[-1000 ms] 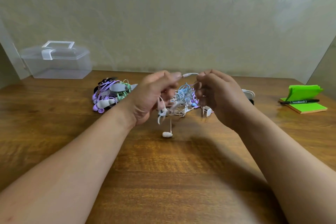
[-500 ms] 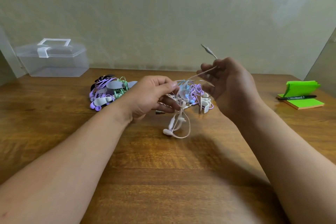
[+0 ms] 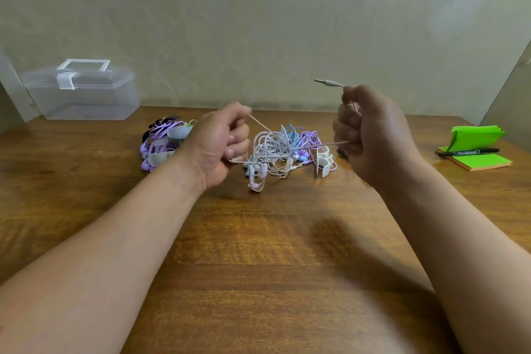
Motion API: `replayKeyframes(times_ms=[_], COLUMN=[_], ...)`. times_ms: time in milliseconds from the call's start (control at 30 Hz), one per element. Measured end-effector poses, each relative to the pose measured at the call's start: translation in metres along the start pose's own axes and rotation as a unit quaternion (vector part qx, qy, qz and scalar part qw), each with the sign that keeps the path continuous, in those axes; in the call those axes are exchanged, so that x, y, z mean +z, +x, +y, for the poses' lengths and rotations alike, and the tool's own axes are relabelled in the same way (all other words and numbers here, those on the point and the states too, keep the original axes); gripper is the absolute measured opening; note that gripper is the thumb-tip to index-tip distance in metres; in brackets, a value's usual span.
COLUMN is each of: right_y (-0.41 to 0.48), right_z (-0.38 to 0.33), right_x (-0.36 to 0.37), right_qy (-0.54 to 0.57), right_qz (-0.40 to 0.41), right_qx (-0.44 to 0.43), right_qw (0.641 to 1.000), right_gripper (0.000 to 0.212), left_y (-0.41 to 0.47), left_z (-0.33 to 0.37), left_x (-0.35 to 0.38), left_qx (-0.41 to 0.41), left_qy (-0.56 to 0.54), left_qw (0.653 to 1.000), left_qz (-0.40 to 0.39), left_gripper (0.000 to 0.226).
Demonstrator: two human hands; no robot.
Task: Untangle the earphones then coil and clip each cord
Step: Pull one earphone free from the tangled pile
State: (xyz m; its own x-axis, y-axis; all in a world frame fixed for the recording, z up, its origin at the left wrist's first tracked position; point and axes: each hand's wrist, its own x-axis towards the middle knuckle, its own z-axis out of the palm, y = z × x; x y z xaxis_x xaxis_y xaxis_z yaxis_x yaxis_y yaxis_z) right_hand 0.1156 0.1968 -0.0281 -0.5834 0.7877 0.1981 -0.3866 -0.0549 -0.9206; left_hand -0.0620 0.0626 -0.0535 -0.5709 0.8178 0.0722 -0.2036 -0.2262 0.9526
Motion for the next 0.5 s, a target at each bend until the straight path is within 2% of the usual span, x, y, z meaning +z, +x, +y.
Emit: replayKeyframes(times_ms=[33,67,100,167,233,267,400,500], right_y=[-0.001,-0.001,-0.001,-0.003,-0.004,-0.004,-0.004,0.001], right_z=[-0.001,0.000,0.000,0.001,0.001,0.001,-0.003,-0.006], right_x=[0.000,0.000,0.000,0.003,0.006,0.007,0.008,0.006], right_qy=[-0.001,-0.002,-0.003,-0.008,-0.005,-0.002,0.062,0.161], right_qz=[-0.016,-0.031,-0.043,-0.061,-0.073,-0.073,-0.067,-0.048], right_qx=[-0.002,-0.004,-0.008,-0.015,-0.020,-0.020,0.000,0.001], right_qw=[1.000,1.000,0.999,0.998,0.997,0.997,0.996,0.986], right_gripper=[0.025,0.026,0.026,0.026,0.025,0.024,0.022,0.023], left_y=[0.001,0.000,-0.002,-0.004,-0.012,-0.018,-0.035,-0.032], left_z=[-0.003,-0.006,-0.011,-0.018,-0.016,-0.013,-0.023,-0.029], left_x=[0.002,0.004,0.008,0.013,0.020,0.024,0.040,0.040], left_qx=[0.033,0.063,0.090,0.158,0.226,0.225,0.099,0.068], left_qy=[0.104,0.211,0.303,0.419,0.451,0.452,0.424,0.385], left_qw=[0.994,0.975,0.949,0.894,0.861,0.856,0.870,0.885], left_qz=[0.003,0.006,0.004,-0.010,-0.071,-0.115,-0.233,-0.252], left_gripper=[0.026,0.014,0.013,0.034,0.039,0.040,0.024,0.021])
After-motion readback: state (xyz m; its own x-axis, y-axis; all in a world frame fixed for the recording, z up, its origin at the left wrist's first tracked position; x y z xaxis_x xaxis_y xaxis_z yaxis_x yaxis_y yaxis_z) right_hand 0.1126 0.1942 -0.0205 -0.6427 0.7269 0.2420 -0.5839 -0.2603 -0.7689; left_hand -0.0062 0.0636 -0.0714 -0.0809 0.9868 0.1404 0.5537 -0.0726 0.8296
